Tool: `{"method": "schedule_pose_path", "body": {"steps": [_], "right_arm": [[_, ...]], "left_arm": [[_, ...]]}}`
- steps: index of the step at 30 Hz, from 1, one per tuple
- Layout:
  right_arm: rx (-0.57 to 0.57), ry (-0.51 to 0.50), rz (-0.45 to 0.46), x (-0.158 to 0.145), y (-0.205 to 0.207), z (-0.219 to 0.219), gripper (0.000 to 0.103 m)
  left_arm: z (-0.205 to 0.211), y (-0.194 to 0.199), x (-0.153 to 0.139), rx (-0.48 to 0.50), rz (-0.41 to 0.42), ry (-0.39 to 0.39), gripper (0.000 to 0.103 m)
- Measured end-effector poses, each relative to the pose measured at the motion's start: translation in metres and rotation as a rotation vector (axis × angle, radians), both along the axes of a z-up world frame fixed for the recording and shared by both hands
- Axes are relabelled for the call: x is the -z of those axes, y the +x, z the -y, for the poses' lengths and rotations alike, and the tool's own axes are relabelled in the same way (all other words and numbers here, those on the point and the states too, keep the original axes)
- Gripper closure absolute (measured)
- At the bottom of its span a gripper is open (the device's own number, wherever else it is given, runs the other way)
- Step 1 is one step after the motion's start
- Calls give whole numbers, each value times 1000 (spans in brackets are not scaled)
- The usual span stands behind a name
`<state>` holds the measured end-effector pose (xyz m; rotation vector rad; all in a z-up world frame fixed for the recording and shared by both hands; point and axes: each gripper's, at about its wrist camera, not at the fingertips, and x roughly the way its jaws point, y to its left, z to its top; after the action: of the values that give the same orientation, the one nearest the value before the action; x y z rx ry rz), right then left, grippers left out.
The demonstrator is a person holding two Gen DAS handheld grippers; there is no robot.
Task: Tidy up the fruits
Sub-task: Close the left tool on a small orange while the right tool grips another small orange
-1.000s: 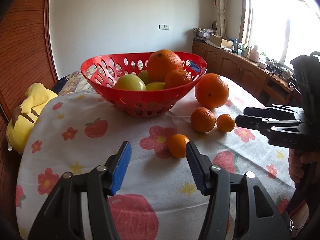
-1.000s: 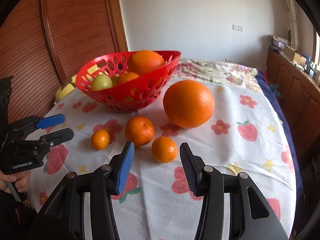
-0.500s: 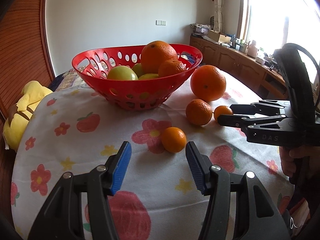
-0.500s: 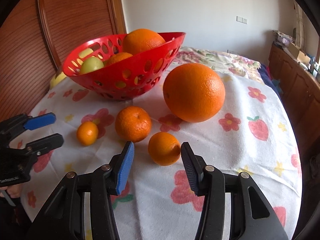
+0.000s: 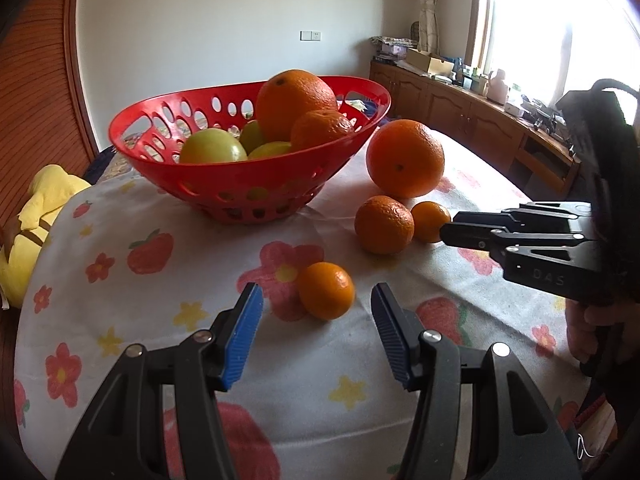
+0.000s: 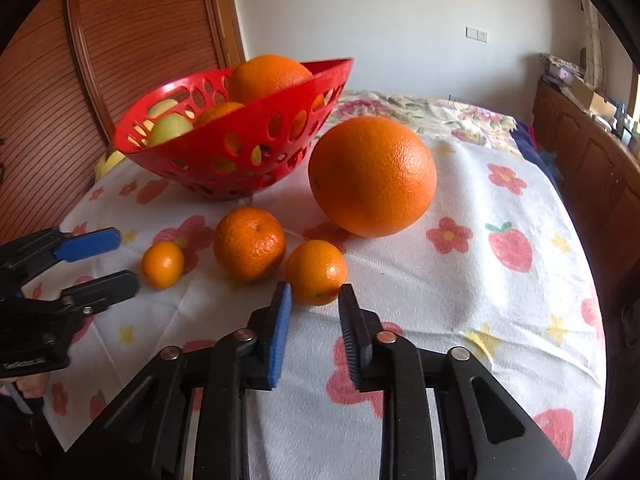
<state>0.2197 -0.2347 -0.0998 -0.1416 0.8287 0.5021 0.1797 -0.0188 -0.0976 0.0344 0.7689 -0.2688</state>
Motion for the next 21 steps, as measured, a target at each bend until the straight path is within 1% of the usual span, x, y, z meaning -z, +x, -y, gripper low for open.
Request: {"method": "schedule_pose_path", "body": {"steps": [2, 4, 6, 7, 11, 16, 18, 19, 21], "right_arm": [[0, -4, 7, -2, -1, 0, 80], [4, -12, 9, -2, 1, 1, 72], [2, -3, 3, -2, 3, 1, 71], [2, 5, -2, -1, 5, 2, 68], [0, 32, -26, 0, 13, 0, 63], [-17, 37, -44, 3, 18, -6, 61], [-18, 41, -49, 3, 19, -6, 61], [-17, 35, -45, 3, 19, -6, 62], [-24, 24, -42, 4, 18, -8, 66]], "left_arm": [[2, 3, 1, 0, -7, 8, 46], [4, 5, 2, 1, -13, 11, 46], [6, 8, 3, 7, -22, 14, 46], [7, 9, 3, 12, -28, 14, 47], [9, 10, 5, 21, -31, 17, 53], [10, 9, 5, 26, -40, 14, 57], [12, 9, 7, 31, -47, 17, 61], [12, 9, 7, 32, -50, 22, 62], [13, 9, 8, 33, -54, 25, 69]]}}
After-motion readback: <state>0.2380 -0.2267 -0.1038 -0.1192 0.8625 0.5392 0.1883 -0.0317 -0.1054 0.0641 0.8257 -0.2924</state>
